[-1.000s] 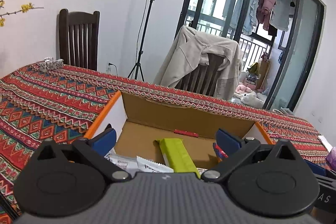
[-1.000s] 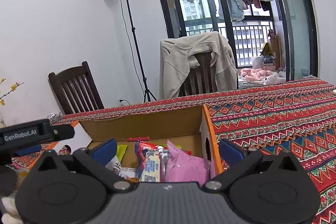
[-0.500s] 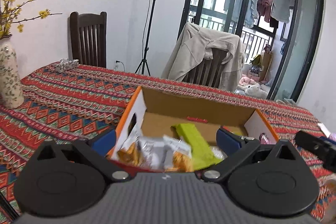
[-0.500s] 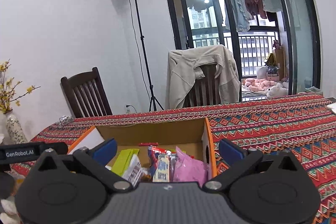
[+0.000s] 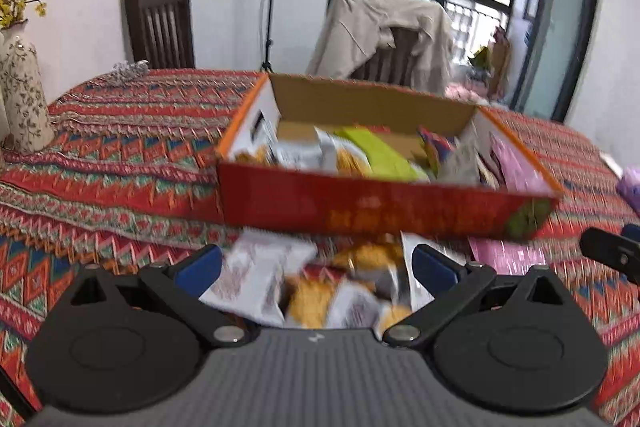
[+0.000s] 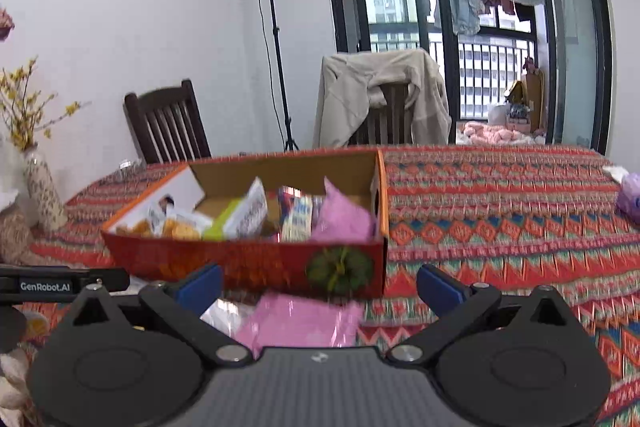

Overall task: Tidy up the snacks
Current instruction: 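Move both open grippers back from the box toward the snack pile, then grasp a white snack packet from the pile with the left gripper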

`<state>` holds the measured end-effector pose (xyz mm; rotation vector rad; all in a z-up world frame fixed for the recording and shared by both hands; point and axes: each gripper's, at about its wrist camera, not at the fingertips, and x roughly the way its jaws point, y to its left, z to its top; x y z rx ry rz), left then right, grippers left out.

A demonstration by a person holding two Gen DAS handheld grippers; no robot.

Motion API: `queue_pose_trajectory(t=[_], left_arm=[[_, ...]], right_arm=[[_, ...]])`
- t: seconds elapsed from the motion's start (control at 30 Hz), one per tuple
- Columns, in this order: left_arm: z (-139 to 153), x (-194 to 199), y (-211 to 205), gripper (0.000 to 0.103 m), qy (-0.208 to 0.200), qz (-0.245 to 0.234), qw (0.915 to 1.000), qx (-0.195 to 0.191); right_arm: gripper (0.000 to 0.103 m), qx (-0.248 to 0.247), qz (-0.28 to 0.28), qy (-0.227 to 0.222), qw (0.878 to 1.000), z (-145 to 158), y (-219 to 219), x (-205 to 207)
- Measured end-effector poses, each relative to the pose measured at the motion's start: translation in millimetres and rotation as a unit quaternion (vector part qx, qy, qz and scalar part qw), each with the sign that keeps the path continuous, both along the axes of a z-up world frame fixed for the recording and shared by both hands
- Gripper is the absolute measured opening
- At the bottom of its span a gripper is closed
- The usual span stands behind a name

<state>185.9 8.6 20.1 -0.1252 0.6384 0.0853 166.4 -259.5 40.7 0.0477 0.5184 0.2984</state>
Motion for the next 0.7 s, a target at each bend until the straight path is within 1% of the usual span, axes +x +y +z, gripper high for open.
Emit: queue_pose_trajectory(t=[0.17, 0.33, 0.4, 0.53, 0.6, 0.67, 0.7], left_arm=[[-14, -16, -21, 0.103, 0.009, -0.03, 0.9992, 0.024], [-22, -24, -43, 0.103, 0.004, -0.052, 0.9962, 0.069], [-27, -23, -51, 0.103, 0.005, -0.055, 0.9946, 0.088], [-36, -21, -59, 0.103, 0.01, -0.058, 0.9924, 0.108], [-37, -21, -60, 0.1, 0.005, -0.059, 0.9919, 0.113], [-38, -21, -60, 0.09, 0.003, -0.062, 0.9917, 0.112], [-39, -21, -60, 0.087, 0.003, -0.062, 0.9913, 0.116]], right_arm=[[0.103, -0.011, 0.001, 0.026, 1.0, -16, -3, -11], [0.103, -0.014, -0.004, 0.044, 0.999, -30, -8, -16], [0.103, -0.013, -0.009, 0.05, 0.999, -35, -10, -16], [0.103, -0.003, -0.016, 0.057, 0.998, -41, -14, -14], [0.103, 0.001, -0.015, 0.063, 0.998, -46, -15, -12], [0.103, 0.003, -0.012, 0.067, 0.998, -49, -14, -11], [0.103, 0.003, -0.01, 0.067, 0.998, -50, -13, -10]])
